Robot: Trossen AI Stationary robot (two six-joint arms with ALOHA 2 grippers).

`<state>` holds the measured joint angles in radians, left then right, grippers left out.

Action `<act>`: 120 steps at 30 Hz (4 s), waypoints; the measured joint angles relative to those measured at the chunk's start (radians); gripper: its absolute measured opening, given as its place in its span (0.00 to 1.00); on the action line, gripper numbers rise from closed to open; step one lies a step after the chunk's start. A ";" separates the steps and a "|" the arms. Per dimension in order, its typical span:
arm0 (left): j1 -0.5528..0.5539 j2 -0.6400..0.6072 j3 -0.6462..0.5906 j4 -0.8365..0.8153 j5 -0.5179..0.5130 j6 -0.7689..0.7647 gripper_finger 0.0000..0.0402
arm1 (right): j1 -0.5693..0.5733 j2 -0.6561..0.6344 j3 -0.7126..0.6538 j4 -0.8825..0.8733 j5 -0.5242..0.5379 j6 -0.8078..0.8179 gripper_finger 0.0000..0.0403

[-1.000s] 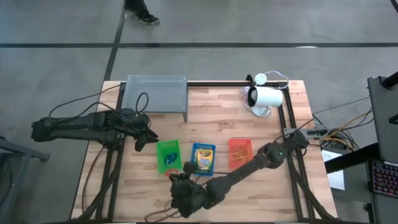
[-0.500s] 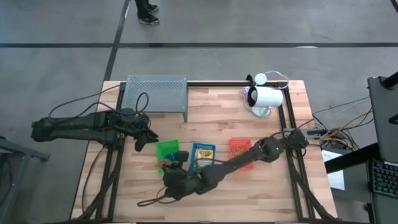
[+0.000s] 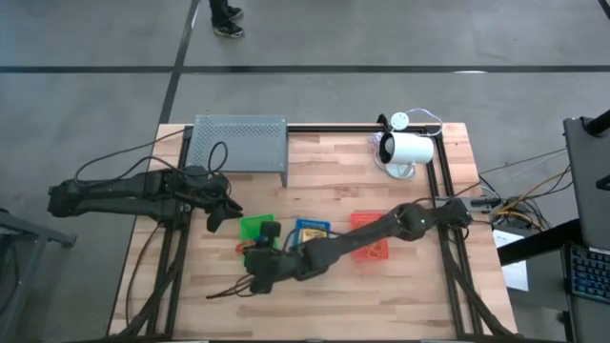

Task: Pick & Place Office Desk Supplies
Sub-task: Put the orange spring keychain into the green bin

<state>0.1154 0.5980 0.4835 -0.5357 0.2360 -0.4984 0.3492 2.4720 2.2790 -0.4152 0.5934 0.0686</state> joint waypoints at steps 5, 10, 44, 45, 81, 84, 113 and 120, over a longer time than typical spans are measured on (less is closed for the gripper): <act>0.000 0.000 0.000 0.000 0.000 0.000 0.34 | -0.003 -0.054 -0.020 -0.016 -0.029 -0.045 0.11; 0.000 0.000 0.000 0.000 0.000 0.000 0.34 | -0.041 -0.114 -0.073 0.020 -0.144 -0.064 0.11; 0.000 0.000 0.000 0.000 0.000 0.000 0.34 | -0.148 -0.292 -0.646 0.418 -0.356 0.272 0.11; 0.000 0.000 0.000 0.000 0.000 0.000 0.34 | -0.149 -0.292 -0.645 0.417 -0.357 0.273 0.11; 0.000 0.001 0.000 0.000 0.000 0.000 0.34 | -0.194 0.012 -0.172 -0.062 -0.484 0.380 0.11; 0.000 0.001 0.000 0.000 0.000 0.000 0.34 | -0.197 0.012 -0.188 -0.061 -0.516 0.401 0.11; 0.000 0.002 0.000 0.000 0.000 0.000 0.34 | -0.195 0.012 -0.206 -0.052 -0.504 0.422 0.28; 0.000 0.002 0.000 0.000 0.000 0.000 0.34 | -0.195 0.011 -0.200 -0.046 -0.504 0.404 0.30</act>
<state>0.1154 0.5999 0.4835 -0.5360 0.2359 -0.4984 0.1547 2.4828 2.0793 -0.4610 0.0891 0.4728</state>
